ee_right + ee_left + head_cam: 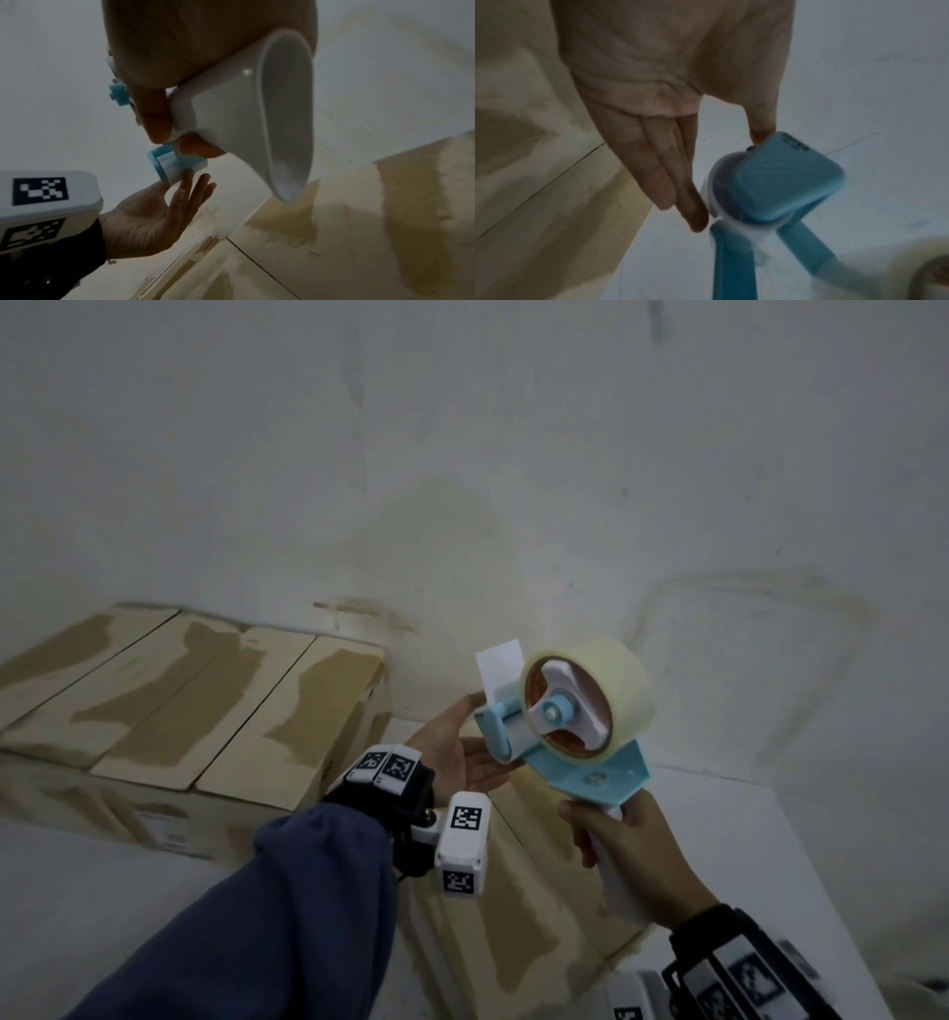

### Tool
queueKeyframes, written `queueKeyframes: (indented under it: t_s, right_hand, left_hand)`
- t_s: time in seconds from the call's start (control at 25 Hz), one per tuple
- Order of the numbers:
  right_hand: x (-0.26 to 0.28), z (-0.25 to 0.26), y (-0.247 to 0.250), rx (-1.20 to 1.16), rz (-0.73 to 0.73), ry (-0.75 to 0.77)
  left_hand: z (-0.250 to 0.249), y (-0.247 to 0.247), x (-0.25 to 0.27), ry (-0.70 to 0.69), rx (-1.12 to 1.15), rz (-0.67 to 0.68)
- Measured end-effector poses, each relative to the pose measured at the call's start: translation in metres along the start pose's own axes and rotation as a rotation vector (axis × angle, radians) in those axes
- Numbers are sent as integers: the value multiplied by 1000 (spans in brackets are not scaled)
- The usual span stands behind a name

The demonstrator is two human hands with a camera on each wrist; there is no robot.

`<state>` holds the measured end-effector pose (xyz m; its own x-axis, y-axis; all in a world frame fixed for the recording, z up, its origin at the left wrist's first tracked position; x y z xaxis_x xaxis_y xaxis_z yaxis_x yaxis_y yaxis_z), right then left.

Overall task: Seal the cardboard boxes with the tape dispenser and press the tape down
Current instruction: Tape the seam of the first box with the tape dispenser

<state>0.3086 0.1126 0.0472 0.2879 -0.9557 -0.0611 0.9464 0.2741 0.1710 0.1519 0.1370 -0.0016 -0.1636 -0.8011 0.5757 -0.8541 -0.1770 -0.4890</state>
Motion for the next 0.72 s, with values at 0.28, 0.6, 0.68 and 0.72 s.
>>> queueKeyframes:
  t_s: [0.28,0.6,0.68,0.72]
  right_hand:
    - [-13,-12,-6,-23,-22,-22]
    - [-21,-23,0,47,-59,-64]
    - [-22,-21,-5,62,-43,-61]
    - [-22,-19,-8,68,-39,-60]
  left_hand:
    - [0,11,-20,98,-73,68]
    - [-7,33,-35,14,-179,-21]
    - [-17,36,-38,-16,-241,-61]
    - [-25,39,-38,-46,-281,-101]
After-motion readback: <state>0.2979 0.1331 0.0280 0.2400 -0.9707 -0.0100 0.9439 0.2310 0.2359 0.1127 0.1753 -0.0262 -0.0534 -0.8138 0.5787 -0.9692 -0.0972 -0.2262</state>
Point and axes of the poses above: each hand's wrist, its own x-axis away from the middle knuckle, its own y-axis out of the back of the hand, z = x × y, the point moved 10 cm from there along -x, towards the middle knuckle, and after that the axes turned 3 degrees about x, right-handed, at the moved point
